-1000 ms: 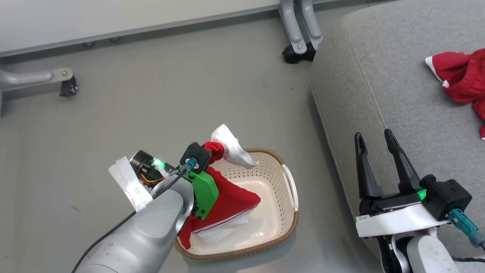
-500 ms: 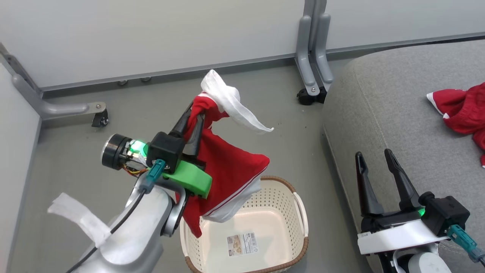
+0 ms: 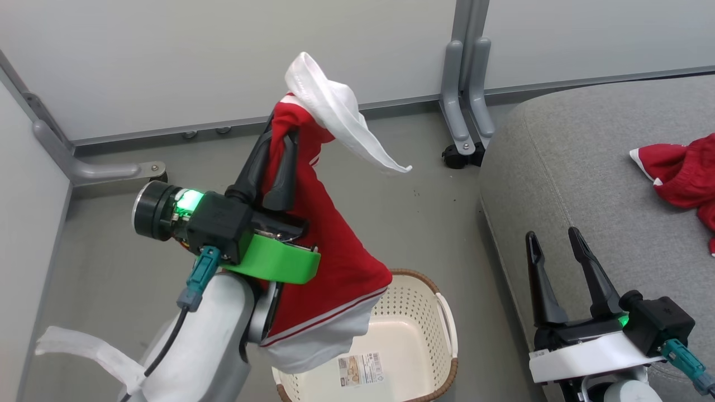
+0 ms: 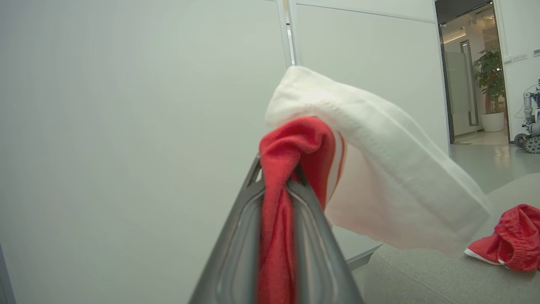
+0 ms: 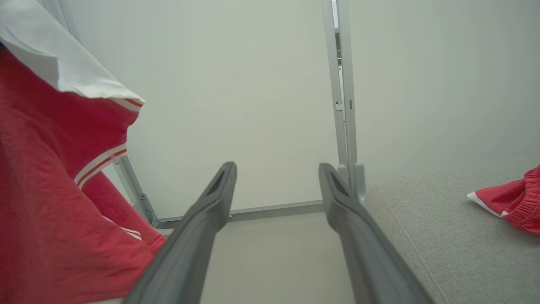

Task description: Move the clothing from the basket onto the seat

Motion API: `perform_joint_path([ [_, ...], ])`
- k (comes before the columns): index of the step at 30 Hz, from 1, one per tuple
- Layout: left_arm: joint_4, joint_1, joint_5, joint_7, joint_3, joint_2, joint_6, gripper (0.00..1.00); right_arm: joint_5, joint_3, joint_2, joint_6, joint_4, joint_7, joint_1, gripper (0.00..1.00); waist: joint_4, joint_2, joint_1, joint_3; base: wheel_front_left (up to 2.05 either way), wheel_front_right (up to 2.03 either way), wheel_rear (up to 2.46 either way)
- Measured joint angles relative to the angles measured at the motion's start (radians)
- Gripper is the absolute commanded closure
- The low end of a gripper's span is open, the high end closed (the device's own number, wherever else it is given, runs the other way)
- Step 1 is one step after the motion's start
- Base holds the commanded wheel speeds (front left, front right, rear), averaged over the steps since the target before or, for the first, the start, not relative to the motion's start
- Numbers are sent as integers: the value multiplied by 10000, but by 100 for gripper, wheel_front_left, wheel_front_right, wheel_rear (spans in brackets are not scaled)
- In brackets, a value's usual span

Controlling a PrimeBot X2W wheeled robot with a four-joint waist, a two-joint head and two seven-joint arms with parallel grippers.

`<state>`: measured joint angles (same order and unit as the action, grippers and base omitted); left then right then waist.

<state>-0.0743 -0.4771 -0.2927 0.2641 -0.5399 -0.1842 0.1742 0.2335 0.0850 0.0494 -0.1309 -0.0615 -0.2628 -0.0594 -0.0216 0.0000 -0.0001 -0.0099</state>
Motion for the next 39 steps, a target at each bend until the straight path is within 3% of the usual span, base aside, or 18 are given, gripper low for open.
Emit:
perform_joint_path([
  [15, 460, 583, 493, 0, -282, 920, -334, 100, 21, 341, 0, 0, -148, 0, -204, 0, 76, 0, 0, -96, 0, 0, 0],
  [39, 366, 850, 834, 0, 395, 1118, -629, 100, 127, 316, -2, 0, -148, 0, -273, 0, 17, 0, 0, -209, 0, 0, 0],
])
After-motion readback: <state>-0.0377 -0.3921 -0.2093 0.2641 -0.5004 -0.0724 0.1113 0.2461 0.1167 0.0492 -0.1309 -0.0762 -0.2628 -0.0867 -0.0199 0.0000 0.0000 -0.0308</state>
